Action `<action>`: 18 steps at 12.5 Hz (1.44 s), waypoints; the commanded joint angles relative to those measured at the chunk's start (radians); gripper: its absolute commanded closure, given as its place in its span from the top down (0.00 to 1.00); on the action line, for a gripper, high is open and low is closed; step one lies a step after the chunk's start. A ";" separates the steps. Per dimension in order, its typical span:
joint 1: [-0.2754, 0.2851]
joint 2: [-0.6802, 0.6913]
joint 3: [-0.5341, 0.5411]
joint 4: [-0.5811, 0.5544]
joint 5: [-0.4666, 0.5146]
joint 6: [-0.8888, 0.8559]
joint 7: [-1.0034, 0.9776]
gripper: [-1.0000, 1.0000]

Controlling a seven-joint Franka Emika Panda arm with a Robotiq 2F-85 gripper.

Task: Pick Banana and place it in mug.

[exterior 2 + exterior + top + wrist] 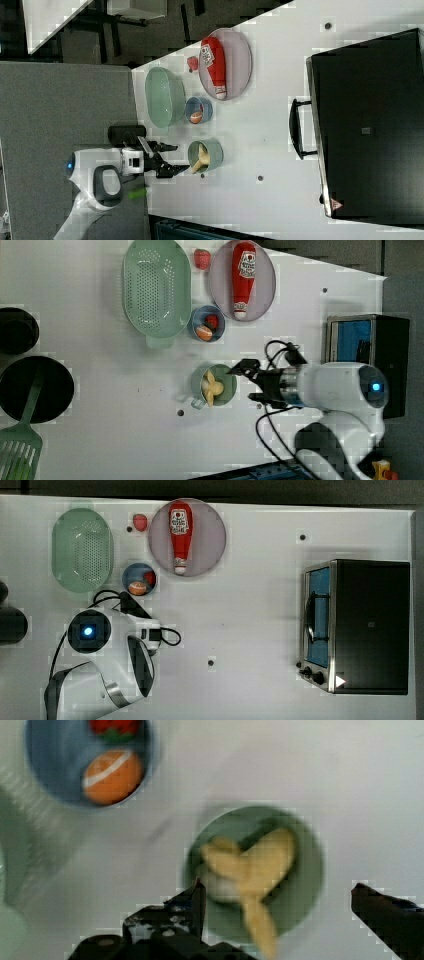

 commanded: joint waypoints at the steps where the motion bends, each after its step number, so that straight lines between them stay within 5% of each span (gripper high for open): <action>1: -0.030 -0.143 -0.087 0.120 0.001 -0.191 -0.075 1.00; 6: -0.041 -0.269 -0.291 0.300 0.000 -0.476 -0.206 1.00; 11: -0.047 -0.329 -0.441 0.381 -0.014 -0.579 -0.348 1.00; 18: -0.048 -0.323 -0.477 0.378 -0.059 -0.680 -0.424 1.00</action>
